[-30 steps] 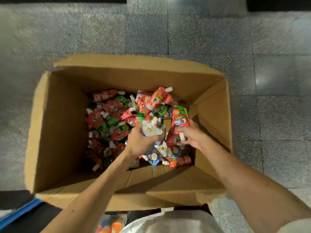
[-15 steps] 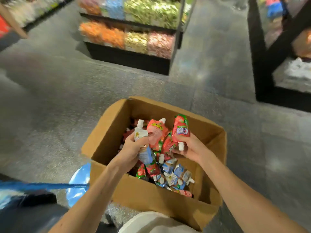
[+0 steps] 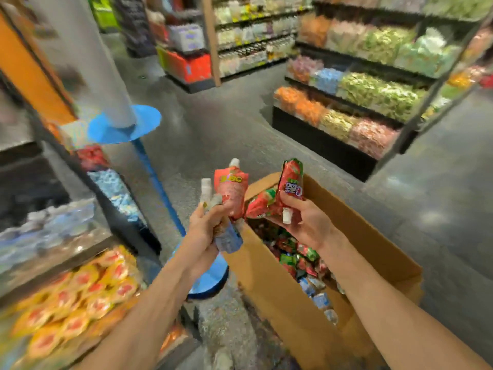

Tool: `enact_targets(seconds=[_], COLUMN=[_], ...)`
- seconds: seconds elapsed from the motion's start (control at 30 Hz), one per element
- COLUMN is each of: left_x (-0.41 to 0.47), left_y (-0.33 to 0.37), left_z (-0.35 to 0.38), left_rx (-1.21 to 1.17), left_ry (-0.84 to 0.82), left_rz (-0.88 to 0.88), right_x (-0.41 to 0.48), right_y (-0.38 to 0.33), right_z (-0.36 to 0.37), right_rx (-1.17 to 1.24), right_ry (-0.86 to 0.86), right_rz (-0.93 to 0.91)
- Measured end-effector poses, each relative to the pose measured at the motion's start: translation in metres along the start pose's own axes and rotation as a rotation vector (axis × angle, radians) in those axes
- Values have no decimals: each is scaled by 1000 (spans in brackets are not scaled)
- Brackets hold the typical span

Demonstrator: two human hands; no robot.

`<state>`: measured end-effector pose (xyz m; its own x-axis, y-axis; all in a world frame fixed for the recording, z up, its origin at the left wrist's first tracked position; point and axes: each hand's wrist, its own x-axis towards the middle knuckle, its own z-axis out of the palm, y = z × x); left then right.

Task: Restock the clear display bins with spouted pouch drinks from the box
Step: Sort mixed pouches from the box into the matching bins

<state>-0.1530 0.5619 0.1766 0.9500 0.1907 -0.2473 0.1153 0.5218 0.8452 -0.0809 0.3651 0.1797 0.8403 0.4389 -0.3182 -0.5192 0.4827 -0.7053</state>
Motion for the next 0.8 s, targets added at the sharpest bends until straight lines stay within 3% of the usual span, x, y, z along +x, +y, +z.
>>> enact_targets(seconds=[0.33, 0.6, 0.8], left_x=[-170, -299, -343], left_y=[121, 191, 232], left_z=[-136, -262, -344], left_rx=[-122, -95, -53], left_ry=[413, 599, 688], left_rz=[452, 657, 695], right_x=[-17, -79, -109], right_y=[117, 281, 345], right_z=[230, 401, 475], right_rx=[-227, -174, -160], right_ry=[-537, -621, -624], right_rz=[111, 166, 121])
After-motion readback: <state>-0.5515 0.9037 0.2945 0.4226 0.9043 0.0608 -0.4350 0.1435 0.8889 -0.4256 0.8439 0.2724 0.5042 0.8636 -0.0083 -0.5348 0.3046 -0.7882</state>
